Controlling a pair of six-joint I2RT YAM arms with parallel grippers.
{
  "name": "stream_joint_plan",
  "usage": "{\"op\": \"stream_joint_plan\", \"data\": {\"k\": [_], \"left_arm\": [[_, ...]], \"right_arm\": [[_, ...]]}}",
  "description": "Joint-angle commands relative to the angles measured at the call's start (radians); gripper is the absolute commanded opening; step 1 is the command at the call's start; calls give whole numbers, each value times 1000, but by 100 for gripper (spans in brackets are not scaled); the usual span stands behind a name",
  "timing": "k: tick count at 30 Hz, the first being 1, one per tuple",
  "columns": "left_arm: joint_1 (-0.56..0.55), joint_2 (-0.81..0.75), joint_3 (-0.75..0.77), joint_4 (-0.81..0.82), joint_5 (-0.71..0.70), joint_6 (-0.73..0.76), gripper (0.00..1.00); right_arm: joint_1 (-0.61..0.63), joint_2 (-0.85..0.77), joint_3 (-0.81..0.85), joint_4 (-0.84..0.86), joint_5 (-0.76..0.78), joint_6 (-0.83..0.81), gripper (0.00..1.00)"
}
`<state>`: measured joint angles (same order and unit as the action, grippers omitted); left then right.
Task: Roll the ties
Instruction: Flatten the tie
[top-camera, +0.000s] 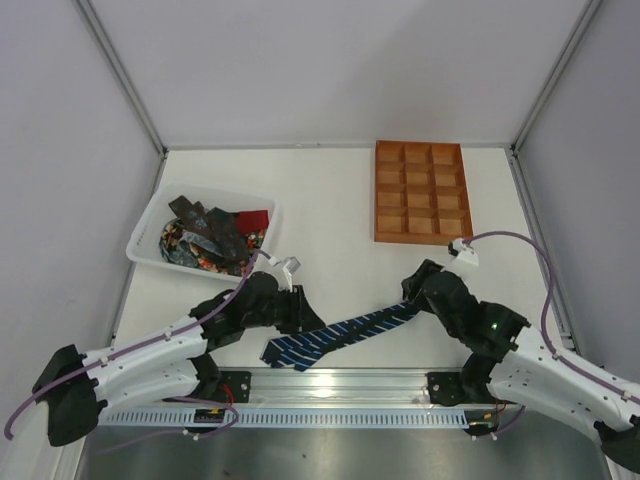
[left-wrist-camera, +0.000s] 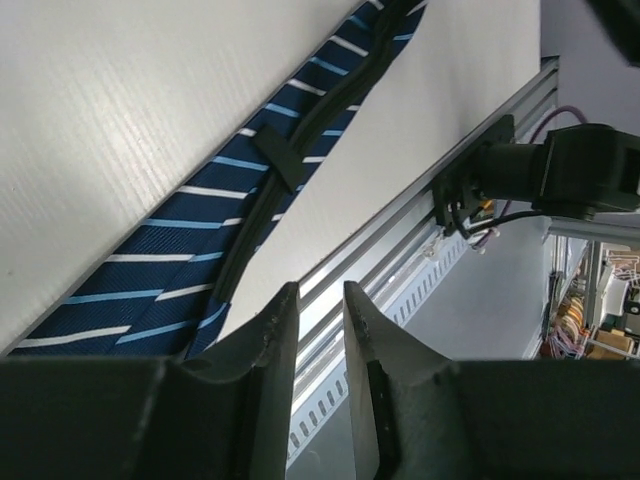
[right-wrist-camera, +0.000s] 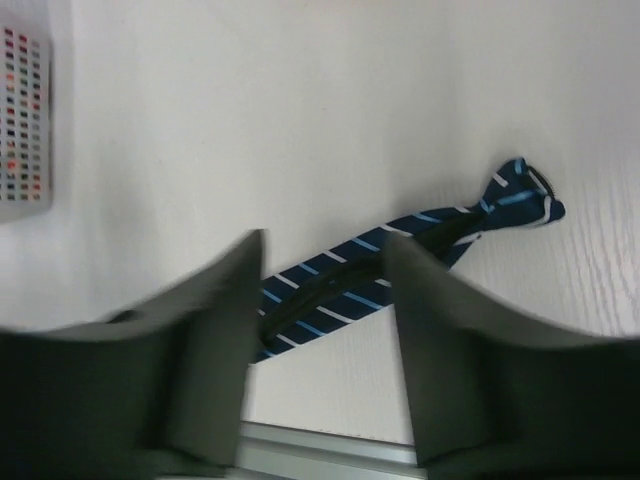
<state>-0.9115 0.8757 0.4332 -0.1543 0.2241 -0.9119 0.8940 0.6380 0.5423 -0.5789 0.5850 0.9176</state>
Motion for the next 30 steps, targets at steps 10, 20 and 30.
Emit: {"op": "stream_joint_plan", "data": {"k": [10, 20, 30], "left_arm": [[-15, 140, -54, 21, -18, -50, 30], [-108, 52, 70, -326, -222, 4, 46], [-276, 94, 108, -487, -328, -104, 56]], "right_arm": [[-161, 48, -42, 72, -190, 2, 3], [-274, 182, -30, 56, -412, -86, 31], [-306, 270, -39, 60, -418, -40, 40]]}}
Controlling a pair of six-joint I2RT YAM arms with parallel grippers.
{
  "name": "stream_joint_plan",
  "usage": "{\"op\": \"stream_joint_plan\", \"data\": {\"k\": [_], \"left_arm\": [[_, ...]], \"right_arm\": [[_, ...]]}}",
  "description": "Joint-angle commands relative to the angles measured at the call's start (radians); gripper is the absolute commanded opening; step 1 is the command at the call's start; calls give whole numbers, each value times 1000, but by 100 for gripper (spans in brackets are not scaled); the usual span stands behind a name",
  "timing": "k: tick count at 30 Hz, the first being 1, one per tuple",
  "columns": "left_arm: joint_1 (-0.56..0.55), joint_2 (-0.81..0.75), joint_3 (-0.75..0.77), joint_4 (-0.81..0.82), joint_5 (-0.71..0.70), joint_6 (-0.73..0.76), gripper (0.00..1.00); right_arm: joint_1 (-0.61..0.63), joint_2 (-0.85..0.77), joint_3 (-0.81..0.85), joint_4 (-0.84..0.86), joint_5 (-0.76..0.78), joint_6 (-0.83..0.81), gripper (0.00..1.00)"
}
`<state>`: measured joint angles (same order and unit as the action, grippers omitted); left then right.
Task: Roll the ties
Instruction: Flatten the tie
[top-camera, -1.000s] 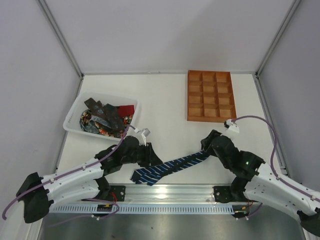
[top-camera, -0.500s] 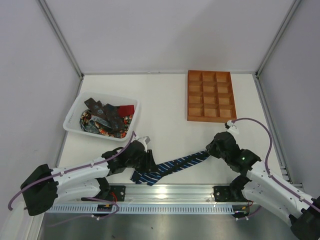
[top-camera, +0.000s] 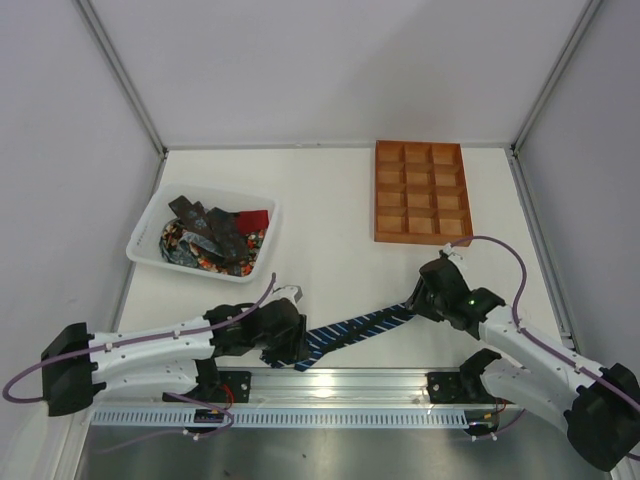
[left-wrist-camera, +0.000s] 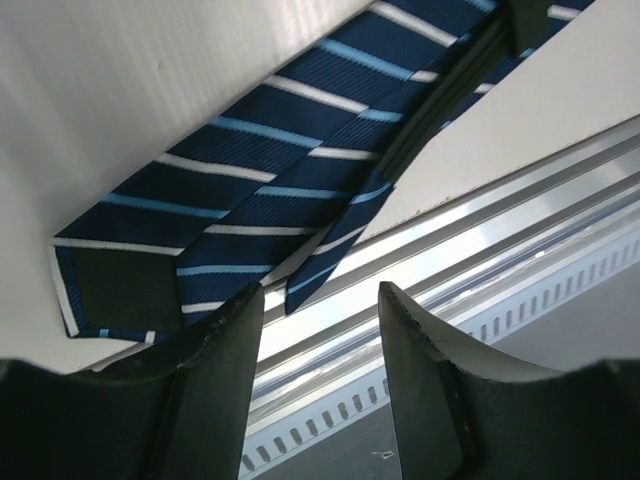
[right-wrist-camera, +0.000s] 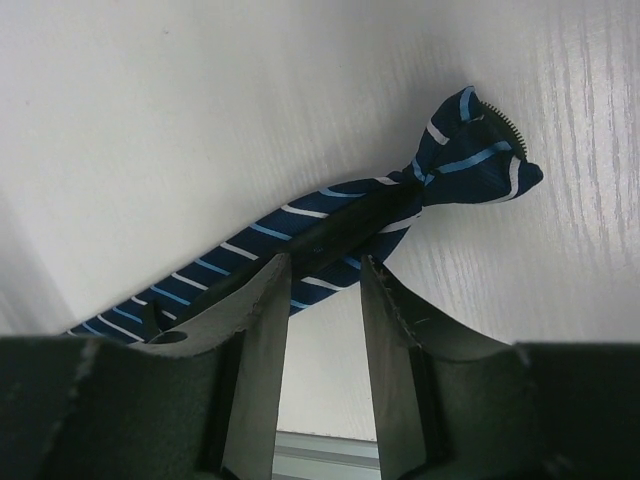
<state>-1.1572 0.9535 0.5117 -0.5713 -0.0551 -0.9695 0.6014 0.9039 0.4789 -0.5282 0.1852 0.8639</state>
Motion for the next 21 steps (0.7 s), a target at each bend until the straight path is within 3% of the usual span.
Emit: {"op": "stream_joint_plan", "data": {"k": [1, 16, 21], "left_arm": [[-35, 16, 22, -62, -43, -58, 56], [-55, 60, -68, 99, 24, -100, 45], [-55, 62, -70, 96, 8, -100, 32]], "right_arm": [[-15, 1, 20, 19, -26, 12, 40], [-46, -82, -5, 40, -70, -17, 42], [-49, -115, -8, 37, -64, -19, 42]]}}
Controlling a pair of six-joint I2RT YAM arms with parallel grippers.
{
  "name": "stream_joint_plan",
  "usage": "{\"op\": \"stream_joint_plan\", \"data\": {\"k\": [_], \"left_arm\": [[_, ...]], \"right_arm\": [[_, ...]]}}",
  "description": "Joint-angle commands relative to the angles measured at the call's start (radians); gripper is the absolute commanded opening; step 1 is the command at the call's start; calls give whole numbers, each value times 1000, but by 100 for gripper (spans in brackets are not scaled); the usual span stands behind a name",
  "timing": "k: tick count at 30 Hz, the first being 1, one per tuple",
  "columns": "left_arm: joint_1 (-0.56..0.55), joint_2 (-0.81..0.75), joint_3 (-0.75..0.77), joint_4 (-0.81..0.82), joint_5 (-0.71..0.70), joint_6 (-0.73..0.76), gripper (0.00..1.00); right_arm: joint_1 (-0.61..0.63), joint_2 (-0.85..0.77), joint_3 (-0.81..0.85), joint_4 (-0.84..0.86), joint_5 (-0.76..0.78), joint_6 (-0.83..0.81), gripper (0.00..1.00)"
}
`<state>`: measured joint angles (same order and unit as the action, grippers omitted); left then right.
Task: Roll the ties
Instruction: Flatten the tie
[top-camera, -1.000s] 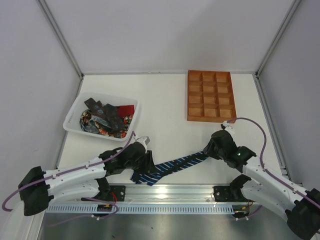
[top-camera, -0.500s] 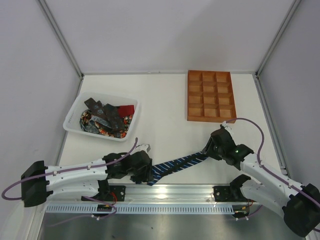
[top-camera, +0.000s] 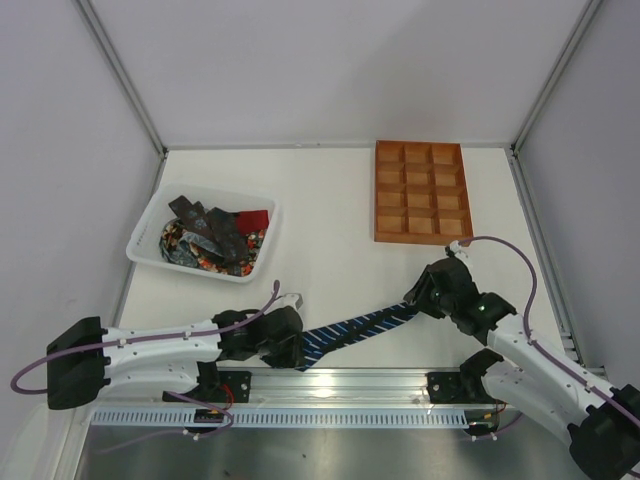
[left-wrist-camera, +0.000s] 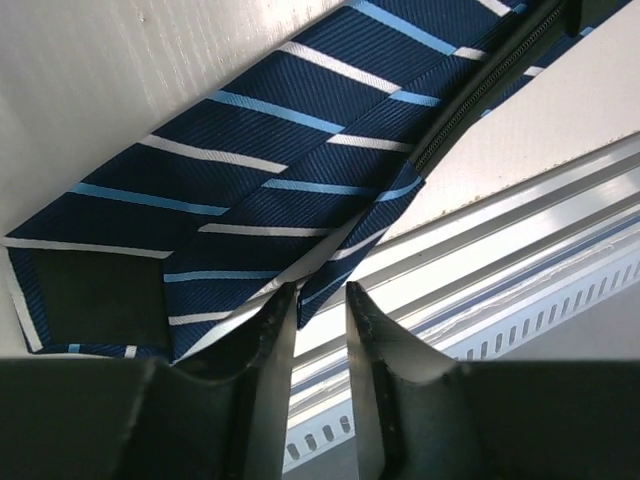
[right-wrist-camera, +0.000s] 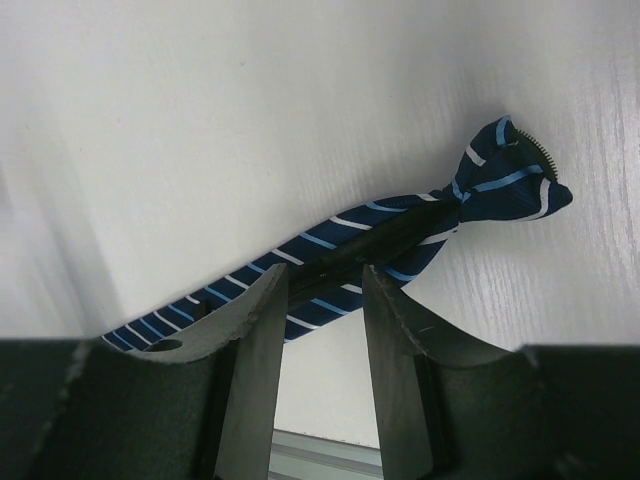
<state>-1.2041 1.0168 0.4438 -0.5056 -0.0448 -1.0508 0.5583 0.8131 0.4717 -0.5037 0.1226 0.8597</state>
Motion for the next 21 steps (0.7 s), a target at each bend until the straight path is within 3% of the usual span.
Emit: {"op": "stream_joint_plan", "data": {"k": [1, 4, 5, 6, 12, 21], "left_arm": [[-9, -3, -4, 29, -7, -20, 31], [-9, -35, -2, 9, -27, -28, 14], [-9, -52, -1, -13, -55, -31, 3], [-9, -69, 10, -34, -72, -43, 0], [3, -194, 67, -154, -176, -34, 1], [150, -161, 35, -172, -129, 67, 14]], "right_arm": [[-6, -29, -2, 11, 2, -13, 42], [-6, -48, -5, 8, 3, -16, 42], [-8, -48, -7, 7, 3, -16, 42], [-8, -46, -5, 7, 3, -17, 42], [-8, -42, -18, 11, -1, -19, 42], [-8, -23, -18, 28, -17, -22, 43]]}}
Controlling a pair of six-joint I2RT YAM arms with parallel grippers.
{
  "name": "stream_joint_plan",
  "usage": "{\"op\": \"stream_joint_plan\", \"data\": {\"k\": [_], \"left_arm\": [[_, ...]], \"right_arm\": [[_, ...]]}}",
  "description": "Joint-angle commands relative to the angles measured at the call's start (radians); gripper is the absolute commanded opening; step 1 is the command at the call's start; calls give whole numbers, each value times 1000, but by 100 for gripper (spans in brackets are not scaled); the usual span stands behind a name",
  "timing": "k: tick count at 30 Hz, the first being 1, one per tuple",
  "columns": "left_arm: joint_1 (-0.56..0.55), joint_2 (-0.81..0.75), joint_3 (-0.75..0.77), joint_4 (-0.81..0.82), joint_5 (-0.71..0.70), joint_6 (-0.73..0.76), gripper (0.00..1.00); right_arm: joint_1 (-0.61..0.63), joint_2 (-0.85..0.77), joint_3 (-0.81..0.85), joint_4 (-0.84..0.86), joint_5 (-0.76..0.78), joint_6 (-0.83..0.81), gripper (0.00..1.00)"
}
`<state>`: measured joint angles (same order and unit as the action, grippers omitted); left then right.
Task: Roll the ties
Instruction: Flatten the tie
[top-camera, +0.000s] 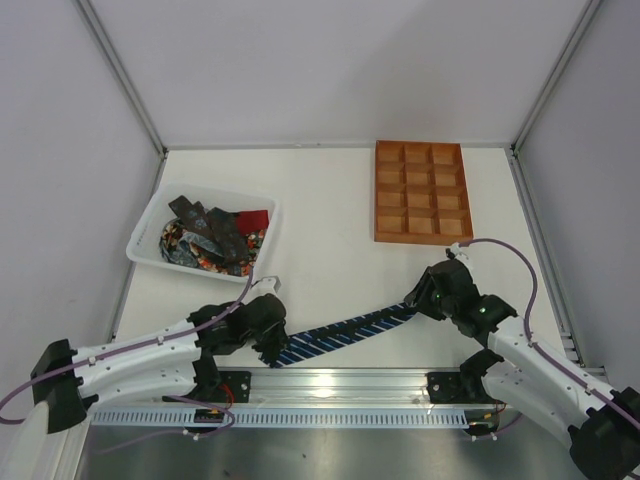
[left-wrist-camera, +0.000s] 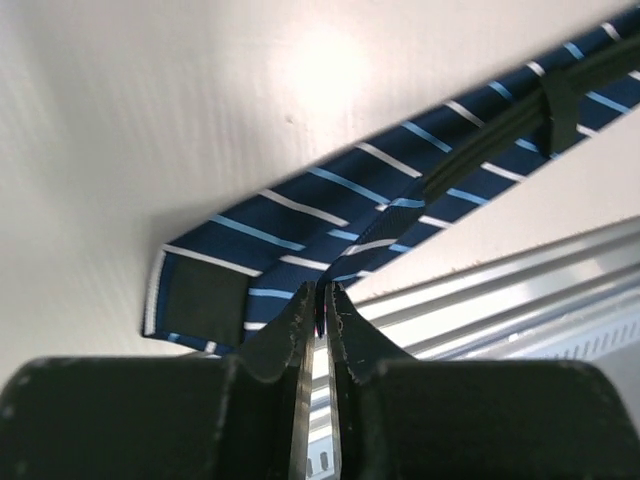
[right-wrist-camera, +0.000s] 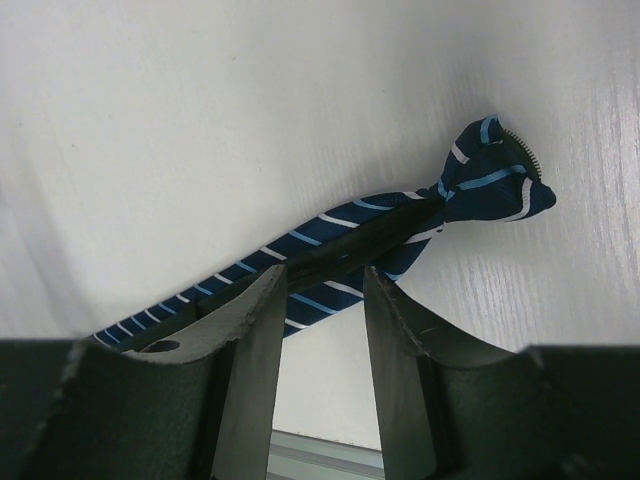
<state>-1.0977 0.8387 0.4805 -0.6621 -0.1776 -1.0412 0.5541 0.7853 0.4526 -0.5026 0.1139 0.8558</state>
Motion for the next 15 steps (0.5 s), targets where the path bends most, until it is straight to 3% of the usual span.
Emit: {"op": "stream_joint_plan", "data": {"k": [1, 13, 14, 15], "left_arm": [[56, 25, -3, -17, 12, 66, 14], [70, -1, -16, -48, 14, 32, 14], [70, -18, -11, -47, 20, 38, 20], [70, -36, -8, -38, 32, 43, 31]], "right_arm": [[-3, 11, 1, 27, -7, -18, 42], [-3, 40, -14, 29, 26, -26, 42], [-3, 48, -15, 39, 20, -29, 41], [-3, 51, -17, 47, 6, -31, 41]]}}
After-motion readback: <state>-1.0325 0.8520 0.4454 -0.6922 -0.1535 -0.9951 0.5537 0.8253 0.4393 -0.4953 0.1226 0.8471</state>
